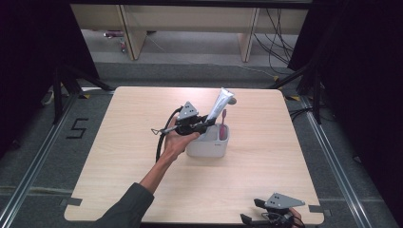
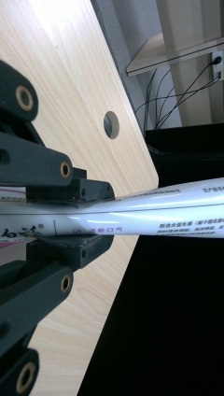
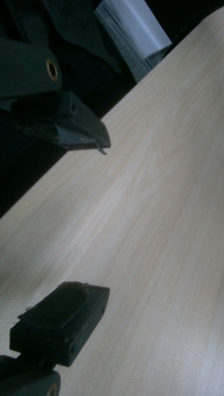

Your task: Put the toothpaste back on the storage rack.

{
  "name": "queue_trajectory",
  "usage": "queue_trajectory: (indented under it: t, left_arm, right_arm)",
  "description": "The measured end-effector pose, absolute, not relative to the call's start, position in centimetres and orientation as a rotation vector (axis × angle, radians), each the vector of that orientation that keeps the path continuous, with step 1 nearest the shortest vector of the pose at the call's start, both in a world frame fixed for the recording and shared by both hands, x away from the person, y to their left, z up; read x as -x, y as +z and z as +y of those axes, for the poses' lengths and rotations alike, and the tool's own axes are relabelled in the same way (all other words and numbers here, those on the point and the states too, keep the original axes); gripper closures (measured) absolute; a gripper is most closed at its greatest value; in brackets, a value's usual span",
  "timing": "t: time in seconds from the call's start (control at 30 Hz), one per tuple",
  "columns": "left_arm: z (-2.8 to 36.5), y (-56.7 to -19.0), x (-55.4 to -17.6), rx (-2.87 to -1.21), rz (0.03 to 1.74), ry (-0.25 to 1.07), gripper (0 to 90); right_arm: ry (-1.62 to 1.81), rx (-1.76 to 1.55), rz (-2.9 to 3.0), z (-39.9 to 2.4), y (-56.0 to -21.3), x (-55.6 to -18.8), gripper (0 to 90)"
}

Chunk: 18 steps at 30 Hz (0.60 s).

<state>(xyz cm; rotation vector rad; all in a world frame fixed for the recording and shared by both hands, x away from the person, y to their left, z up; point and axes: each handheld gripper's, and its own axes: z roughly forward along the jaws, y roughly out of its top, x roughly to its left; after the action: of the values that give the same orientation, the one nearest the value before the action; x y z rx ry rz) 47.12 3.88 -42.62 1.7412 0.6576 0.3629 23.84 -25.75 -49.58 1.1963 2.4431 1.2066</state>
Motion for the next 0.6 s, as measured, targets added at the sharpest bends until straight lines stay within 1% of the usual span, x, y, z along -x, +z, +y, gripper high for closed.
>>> queue_trajectory:
  t: [0.07,0.6]
  left_arm:
    - [3.93,-42.79,-47.10,-1.744,0.660,0.365,75.6]
    - [3.84,-43.35,-46.95,-1.768,0.658,0.366,75.5]
  right_arm:
    - [1.208,-1.254,2.452,-25.54,-49.57,-23.61,24.3]
    - [1.211,-1.224,2.455,-25.58,-49.60,-23.70,24.3]
